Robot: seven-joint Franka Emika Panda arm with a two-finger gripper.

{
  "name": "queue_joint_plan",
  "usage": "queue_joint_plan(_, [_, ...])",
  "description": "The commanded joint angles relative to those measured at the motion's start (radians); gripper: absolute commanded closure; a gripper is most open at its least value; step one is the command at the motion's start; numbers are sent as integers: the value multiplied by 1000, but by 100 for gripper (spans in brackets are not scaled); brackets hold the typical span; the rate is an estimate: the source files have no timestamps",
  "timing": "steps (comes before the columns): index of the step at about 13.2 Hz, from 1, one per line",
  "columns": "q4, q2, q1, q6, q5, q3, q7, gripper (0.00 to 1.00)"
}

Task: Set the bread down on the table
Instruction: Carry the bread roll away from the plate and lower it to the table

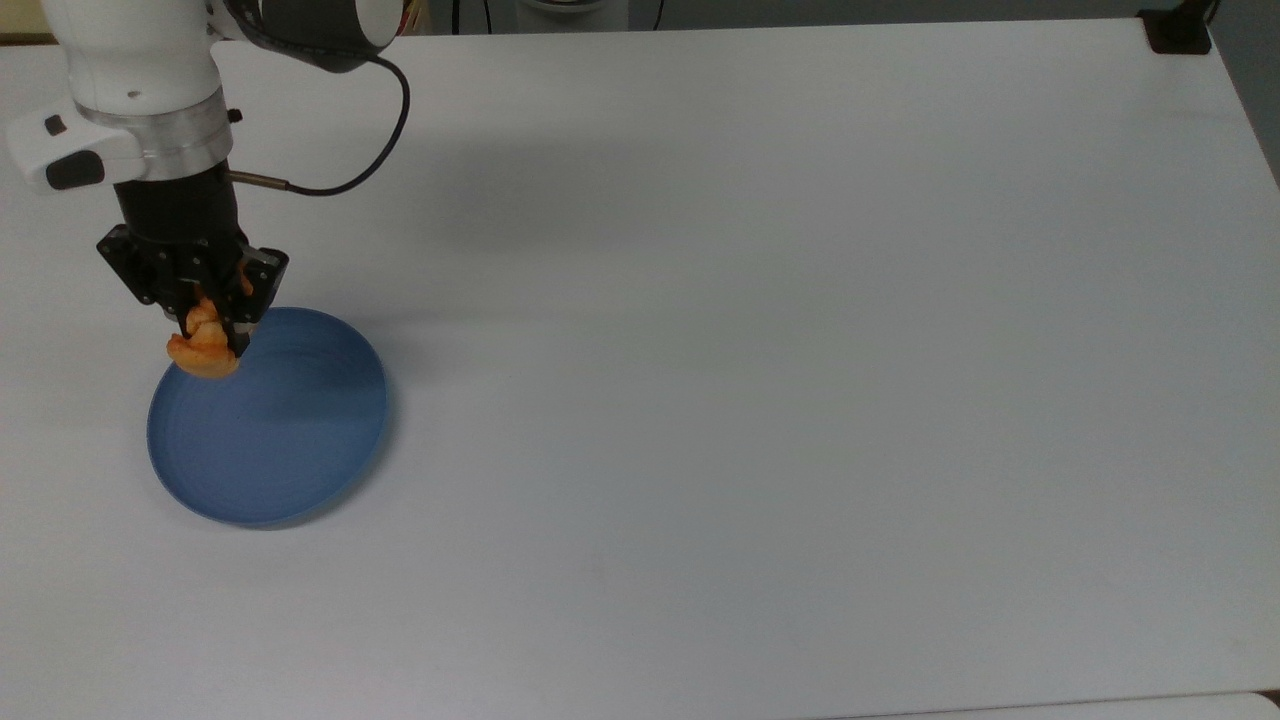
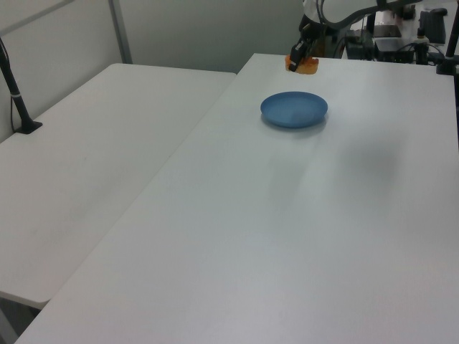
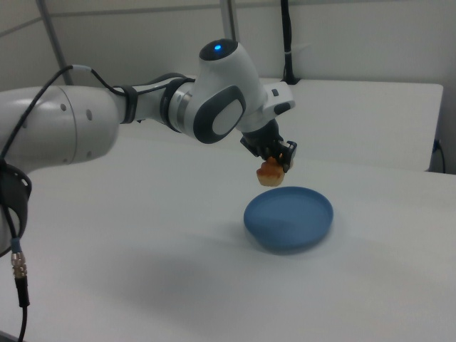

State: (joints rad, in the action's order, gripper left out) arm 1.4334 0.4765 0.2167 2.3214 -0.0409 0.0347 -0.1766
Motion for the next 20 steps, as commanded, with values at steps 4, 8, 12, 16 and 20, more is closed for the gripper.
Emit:
queue_joint_plan(4, [323, -269, -22, -11, 36, 4, -23, 65])
queue_joint_plan(8, [585, -455, -40, -7, 42, 2, -23, 65])
queue_joint_plan(12, [769, -538, -39, 1, 68, 2, -26, 65])
queue_joint_plan(16, [845, -512, -22, 6, 92, 2, -27, 65])
queue_joint_plan(20, [860, -463, -19, 0, 98, 2, -27, 65])
